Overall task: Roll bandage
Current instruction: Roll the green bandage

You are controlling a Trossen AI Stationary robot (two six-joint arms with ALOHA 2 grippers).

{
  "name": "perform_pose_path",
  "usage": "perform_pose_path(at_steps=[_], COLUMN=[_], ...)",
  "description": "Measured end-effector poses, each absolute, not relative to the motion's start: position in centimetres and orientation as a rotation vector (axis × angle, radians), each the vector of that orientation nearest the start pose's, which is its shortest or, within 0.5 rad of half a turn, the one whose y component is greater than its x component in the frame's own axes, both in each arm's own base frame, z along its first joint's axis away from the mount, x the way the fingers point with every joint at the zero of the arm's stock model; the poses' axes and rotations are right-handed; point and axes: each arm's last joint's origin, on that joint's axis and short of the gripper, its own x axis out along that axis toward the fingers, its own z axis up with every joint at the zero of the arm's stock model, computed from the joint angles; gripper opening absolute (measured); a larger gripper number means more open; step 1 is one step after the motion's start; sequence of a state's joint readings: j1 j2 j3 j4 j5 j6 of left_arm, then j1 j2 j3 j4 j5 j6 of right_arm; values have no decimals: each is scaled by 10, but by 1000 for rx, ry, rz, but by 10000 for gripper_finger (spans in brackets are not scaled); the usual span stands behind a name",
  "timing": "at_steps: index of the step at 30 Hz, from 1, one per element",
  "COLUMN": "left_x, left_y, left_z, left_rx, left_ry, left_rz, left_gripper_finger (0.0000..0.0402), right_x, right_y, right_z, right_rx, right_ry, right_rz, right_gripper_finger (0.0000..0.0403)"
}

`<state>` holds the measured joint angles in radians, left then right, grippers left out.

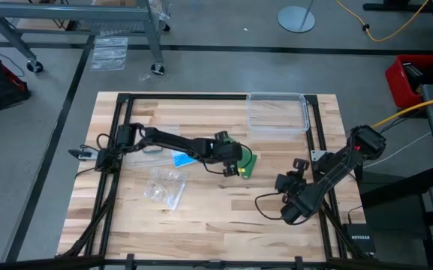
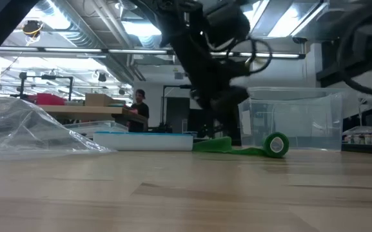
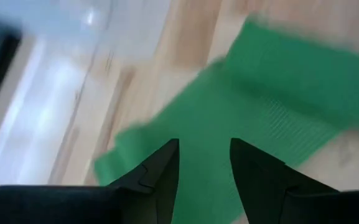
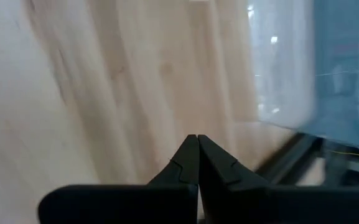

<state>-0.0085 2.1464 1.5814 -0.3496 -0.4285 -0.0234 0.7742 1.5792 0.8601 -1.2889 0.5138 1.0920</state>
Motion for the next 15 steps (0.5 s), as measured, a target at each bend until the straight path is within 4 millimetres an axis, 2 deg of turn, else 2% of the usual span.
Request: perform_pose_path(at_steps=[8,15], left_x=[470,473], left_y=[7,6], left_z=[178,167], left_rx=[143,99], left_ry=[763,763], left_rz=[407,412], left_gripper_finger=[136,136], right_x=[154,148], right_y=[125,119], right_z=[125,106], right_rx=[-268,-208], right_ry=[1154,1094], right_rz=[-605,-587], right_gripper_finger=[1,1])
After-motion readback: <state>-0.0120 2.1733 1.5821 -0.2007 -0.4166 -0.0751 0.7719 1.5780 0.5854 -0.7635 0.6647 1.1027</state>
